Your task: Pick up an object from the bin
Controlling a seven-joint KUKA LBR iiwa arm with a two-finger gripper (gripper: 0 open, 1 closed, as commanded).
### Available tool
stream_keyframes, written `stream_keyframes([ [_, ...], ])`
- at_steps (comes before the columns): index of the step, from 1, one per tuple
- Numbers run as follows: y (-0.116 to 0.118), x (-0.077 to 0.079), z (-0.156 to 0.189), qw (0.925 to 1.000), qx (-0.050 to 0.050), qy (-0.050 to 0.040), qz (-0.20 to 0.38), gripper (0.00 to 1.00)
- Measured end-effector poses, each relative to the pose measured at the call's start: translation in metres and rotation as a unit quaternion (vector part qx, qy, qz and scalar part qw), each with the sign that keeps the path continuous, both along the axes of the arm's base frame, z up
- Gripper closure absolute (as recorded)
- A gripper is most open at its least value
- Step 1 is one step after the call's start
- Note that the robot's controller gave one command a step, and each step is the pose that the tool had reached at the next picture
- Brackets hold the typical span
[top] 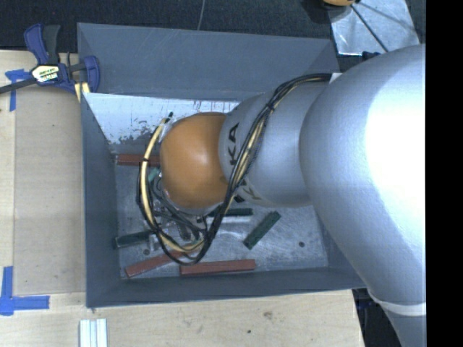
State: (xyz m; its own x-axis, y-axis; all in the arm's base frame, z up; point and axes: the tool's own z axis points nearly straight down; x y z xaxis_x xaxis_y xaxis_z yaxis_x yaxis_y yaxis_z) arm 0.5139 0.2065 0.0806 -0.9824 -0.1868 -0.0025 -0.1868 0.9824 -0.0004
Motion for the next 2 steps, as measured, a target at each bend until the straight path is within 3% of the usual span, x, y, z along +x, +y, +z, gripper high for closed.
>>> stream_keyframes([
  [1,0.0,0.0,0.0,1.0,0.0,0.0001,0.0,1.0],
  [2,0.01,0.005,0.123,1.0,0.001,0.0001,0.0,1.0],
])
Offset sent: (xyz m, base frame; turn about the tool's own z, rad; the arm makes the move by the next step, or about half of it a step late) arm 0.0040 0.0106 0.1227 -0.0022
